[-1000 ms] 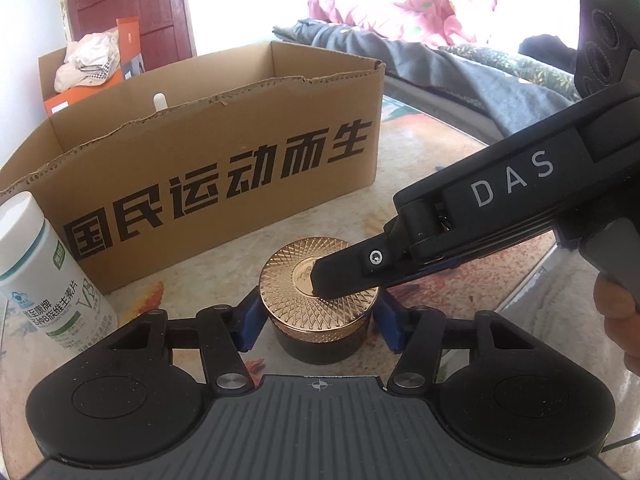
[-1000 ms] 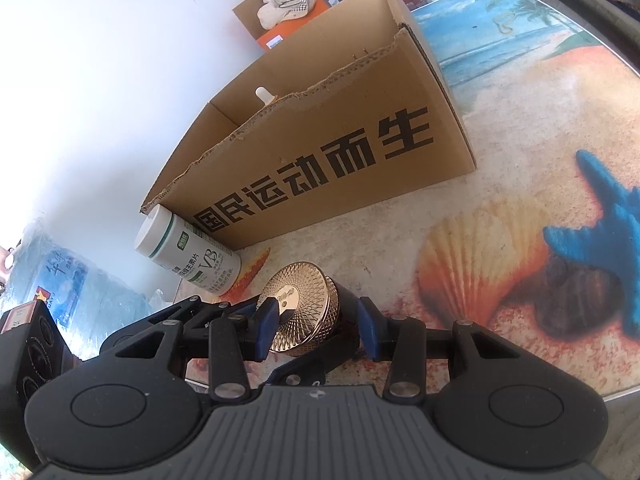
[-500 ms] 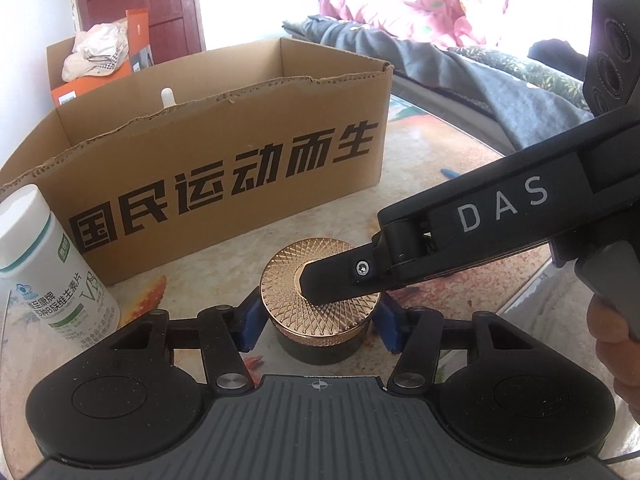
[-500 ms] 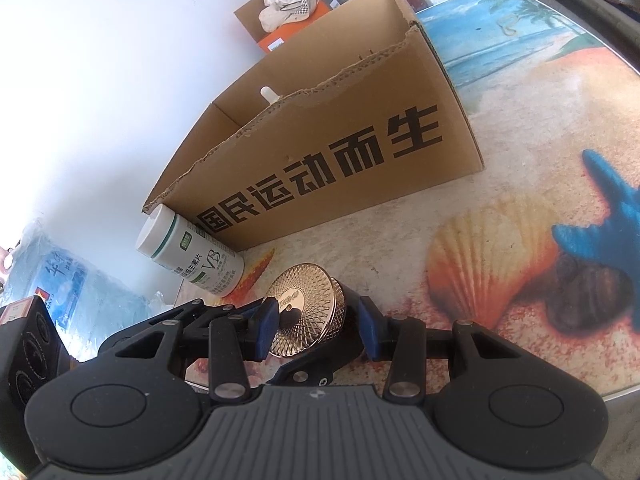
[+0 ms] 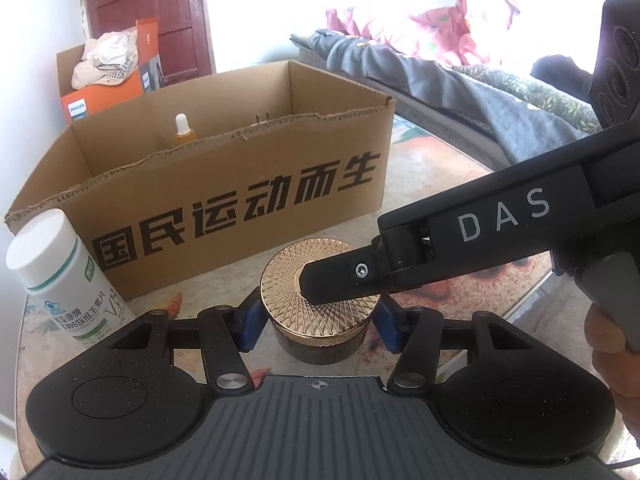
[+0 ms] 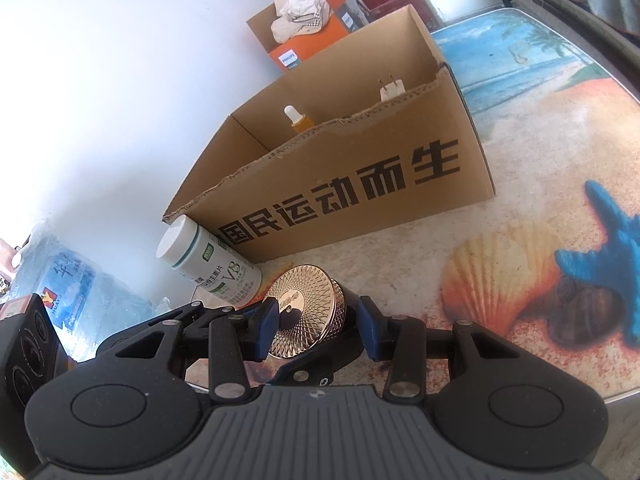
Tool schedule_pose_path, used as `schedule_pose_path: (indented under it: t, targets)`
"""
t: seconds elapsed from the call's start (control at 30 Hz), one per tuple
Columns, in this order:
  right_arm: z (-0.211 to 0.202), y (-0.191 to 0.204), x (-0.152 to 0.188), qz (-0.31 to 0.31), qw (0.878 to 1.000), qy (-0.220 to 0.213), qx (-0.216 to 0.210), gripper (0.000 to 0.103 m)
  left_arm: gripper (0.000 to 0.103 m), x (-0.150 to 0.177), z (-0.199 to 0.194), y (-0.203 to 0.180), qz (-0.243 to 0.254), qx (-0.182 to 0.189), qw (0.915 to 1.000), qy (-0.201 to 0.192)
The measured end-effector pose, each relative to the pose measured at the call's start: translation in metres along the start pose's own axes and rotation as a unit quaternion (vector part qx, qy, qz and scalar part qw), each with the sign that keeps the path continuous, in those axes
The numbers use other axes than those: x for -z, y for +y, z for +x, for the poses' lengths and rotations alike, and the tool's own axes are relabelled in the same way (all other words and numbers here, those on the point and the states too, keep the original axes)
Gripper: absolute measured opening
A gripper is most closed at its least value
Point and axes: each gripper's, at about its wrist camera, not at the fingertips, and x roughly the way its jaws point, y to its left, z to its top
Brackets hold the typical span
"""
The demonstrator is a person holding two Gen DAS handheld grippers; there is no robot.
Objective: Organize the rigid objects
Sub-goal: 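Lift the gold-lidded jar and lower it into the box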
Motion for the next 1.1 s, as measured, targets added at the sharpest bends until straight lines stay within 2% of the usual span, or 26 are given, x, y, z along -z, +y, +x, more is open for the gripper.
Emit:
schedule_pose_path:
  t: [0.4, 0.6, 0.9, 1.0, 1.1]
  targets:
    - [-0.011, 0.022, -0.006, -0.024, 1.000, -0.016, -0.004, 0.046, 0.055, -0.005, -0.018, 0.005, -0.005, -0.011, 0.9996, -0.024]
    - [-0.019, 0.041, -0.023, -0.048, 0.998, -0.032, -0.012, 0.046, 0.055, -0.022, -0.030, 0.012, -0.004, -0.022, 0.9986, -0.048]
    - [-0.031, 0.074, -0.081, -0.102, 0.993, -0.066, -0.013, 0.046, 0.055, -0.074, -0.037, 0.033, -0.004, -0.029, 0.9955, -0.090]
    - [-0.027, 0.076, -0.104, -0.112, 0.992, -0.062, -0.008, 0.046, 0.055, -0.092, -0.028, 0.042, -0.012, -0.021, 0.9957, -0.089]
    - [-0.014, 0.070, -0.127, -0.108, 0.993, -0.044, -0.003, 0.046, 0.055, -0.107, -0.010, 0.054, -0.033, -0.005, 0.9969, -0.071]
